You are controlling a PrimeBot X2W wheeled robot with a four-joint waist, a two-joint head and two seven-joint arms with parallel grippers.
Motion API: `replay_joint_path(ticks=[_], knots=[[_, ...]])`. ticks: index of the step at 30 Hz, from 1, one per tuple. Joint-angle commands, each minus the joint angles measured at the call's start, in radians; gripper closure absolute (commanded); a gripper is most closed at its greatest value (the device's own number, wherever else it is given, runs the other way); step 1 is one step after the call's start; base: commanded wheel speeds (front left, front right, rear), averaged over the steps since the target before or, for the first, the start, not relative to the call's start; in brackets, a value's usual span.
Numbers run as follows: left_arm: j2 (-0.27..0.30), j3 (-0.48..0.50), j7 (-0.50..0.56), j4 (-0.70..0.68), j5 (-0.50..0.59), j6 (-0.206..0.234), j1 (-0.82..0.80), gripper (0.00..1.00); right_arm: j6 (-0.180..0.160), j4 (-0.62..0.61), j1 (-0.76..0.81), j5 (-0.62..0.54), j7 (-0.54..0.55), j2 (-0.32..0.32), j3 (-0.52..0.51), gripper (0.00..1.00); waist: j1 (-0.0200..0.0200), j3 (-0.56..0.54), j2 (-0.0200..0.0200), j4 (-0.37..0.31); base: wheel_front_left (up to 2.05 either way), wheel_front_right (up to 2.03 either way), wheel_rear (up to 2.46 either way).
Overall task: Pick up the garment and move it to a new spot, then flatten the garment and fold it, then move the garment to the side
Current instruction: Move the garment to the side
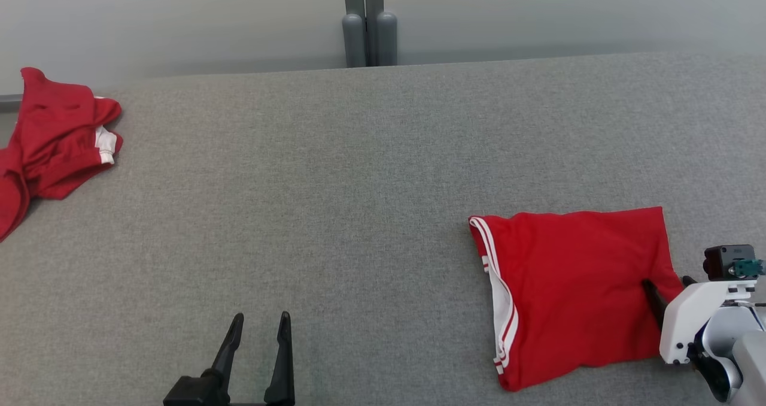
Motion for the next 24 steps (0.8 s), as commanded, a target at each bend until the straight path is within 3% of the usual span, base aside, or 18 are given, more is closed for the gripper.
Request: replay_joint_path(ticks=[1, 2, 3, 8, 13, 19, 24], knots=[[0.002, 0.002, -0.003, 0.002, 0.010, 0.001, -0.021, 0.00, -0.001, 0.011, -0.014, 0.015, 0.013, -0.003, 0.018, 0.08, 0.0000, 0.015, 0.0000, -0.004, 0.00, 0.00, 0.00], [0.002, 0.004, -0.003, 0.002, 0.010, 0.000, -0.026, 0.00, -0.001, 0.018, -0.026, 0.039, 0.021, -0.007, 0.023, 0.83, 0.0000, 0.022, 0.0000, -0.006, 0.00, 0.00, 0.00], [0.002, 0.006, -0.003, 0.001, 0.010, 0.001, -0.030, 0.00, -0.001, 0.017, -0.035, 0.053, 0.029, -0.008, 0.033, 1.00, 0.0000, 0.030, 0.0000, -0.010, 0.00, 0.00, 0.00], [0.002, 0.005, -0.002, 0.002, 0.011, -0.001, -0.055, 0.00, -0.002, -0.030, -0.100, 0.150, 0.058, -0.079, 0.088, 1.00, 0.0000, 0.082, 0.0000, -0.045, 0.00, 0.00, 0.00], [0.002, 0.003, -0.002, -0.008, 0.031, -0.009, -0.109, 0.00, -0.001, -0.033, -0.213, 0.179, 0.014, -0.164, 0.066, 1.00, 0.0000, 0.172, 0.0000, -0.084, 0.00, 0.00, 0.00], [0.002, 0.013, -0.002, -0.017, 0.074, -0.024, -0.191, 0.00, -0.001, 0.061, -0.373, 0.127, -0.077, -0.261, -0.015, 1.00, 0.0000, 0.287, 0.0000, -0.111, 0.00, 0.00, 0.00], [0.002, -0.003, -0.002, -0.023, 0.091, -0.030, -0.229, 0.00, -0.001, 0.205, -0.465, 0.059, -0.160, -0.306, -0.103, 1.00, 0.0000, 0.333, 0.0000, -0.105, 0.00, 0.00, 0.00]])
